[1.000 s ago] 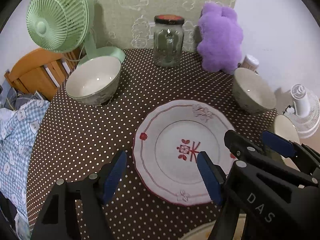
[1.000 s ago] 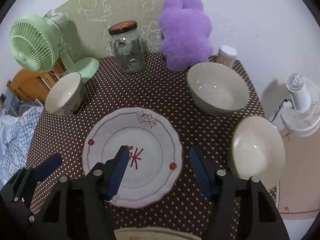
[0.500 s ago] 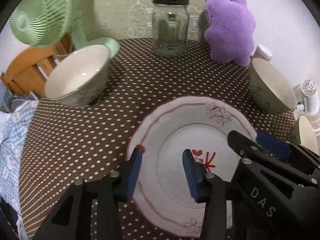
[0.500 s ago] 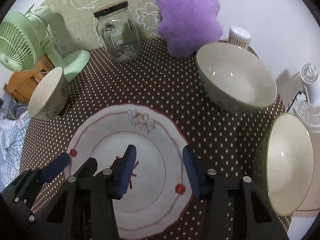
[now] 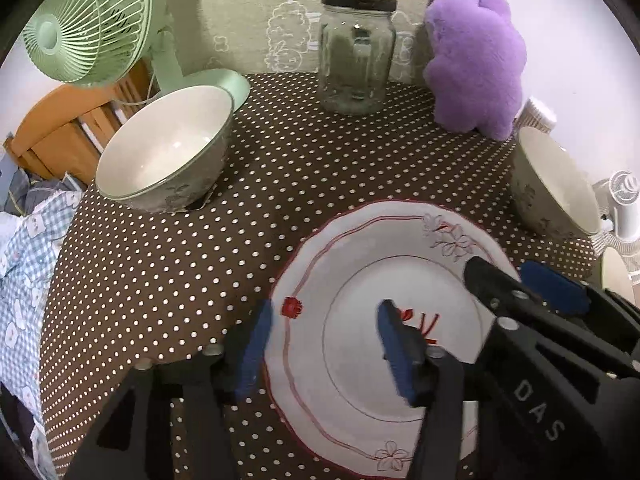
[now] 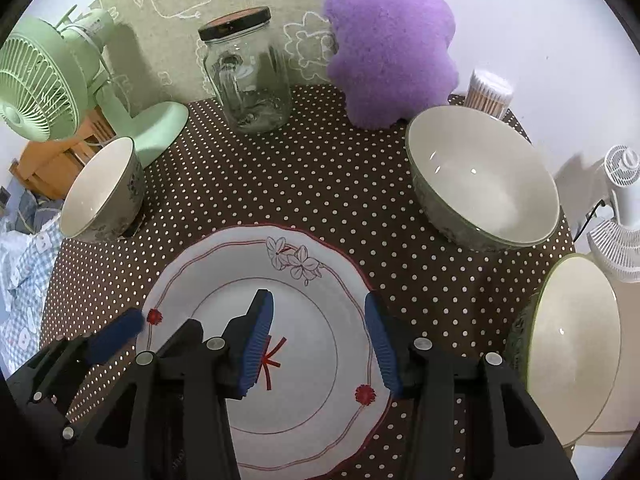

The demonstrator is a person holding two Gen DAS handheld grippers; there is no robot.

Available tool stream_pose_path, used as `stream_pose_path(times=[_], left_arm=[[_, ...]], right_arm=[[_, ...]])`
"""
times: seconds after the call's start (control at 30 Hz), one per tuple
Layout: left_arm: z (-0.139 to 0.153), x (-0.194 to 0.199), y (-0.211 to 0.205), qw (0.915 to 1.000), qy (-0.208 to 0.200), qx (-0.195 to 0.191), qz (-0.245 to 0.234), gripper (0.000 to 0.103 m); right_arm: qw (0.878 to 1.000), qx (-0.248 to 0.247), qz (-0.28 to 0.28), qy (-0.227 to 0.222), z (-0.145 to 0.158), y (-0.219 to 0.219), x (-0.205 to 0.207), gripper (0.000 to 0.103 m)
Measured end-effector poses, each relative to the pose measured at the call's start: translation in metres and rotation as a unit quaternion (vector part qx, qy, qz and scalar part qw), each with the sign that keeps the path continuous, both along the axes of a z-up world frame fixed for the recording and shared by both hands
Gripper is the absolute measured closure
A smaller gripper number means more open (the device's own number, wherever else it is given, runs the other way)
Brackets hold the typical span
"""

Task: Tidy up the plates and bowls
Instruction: 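Reach the right gripper to the white red-character plate rim and close, then lift the white red-character plate and carry it toward the yellow-flower plates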

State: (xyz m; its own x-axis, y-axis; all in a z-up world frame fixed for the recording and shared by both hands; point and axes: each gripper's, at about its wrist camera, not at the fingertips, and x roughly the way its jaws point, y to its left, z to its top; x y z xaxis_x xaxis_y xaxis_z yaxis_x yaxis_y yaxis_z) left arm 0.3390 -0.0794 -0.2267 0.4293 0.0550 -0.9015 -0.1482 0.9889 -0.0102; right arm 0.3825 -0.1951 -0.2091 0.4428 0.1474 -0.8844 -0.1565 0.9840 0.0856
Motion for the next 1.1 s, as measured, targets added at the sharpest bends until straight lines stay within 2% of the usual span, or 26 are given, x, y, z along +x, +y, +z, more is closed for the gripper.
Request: stream_pose_path(times=[0.3, 0.43, 0.57, 0.67, 0.83, 1.1], left_arm=[[-0.018, 0.005, 0.012, 0.9994, 0.025, -0.012, 0.019, 0.041], [-0.027, 0.008, 0.016, 0.9988, 0.038, -0.019, 0.026, 0.042], [-0.027, 0.007, 0.017, 0.9991, 0.029, -0.025, 0.020, 0.048], [-0.028, 0.007, 0.020, 0.9987, 0.028, -0.032, 0.028, 0.048], [-0.026, 0.006, 0.021, 0.9987, 0.029, -0.027, 0.032, 0.048], [-0.021, -0.002, 0.015, 0.9993, 0.032, -0.012, 0.018, 0.051]], right_arm=[[1.000, -0.022, -0.013, 0.011, -0.015, -0.010, 0.002, 0.051], [0.999, -0.017, -0.020, 0.030, -0.026, -0.017, 0.005, 0.051], [0.999, -0.007, -0.029, 0.042, -0.035, -0.020, 0.007, 0.052], [0.998, -0.005, -0.025, 0.057, -0.045, -0.019, 0.007, 0.053], [0.998, -0.005, -0.032, 0.053, -0.045, -0.019, 0.007, 0.054], [0.997, -0.030, -0.035, 0.055, -0.039, -0.016, 0.002, 0.054]])
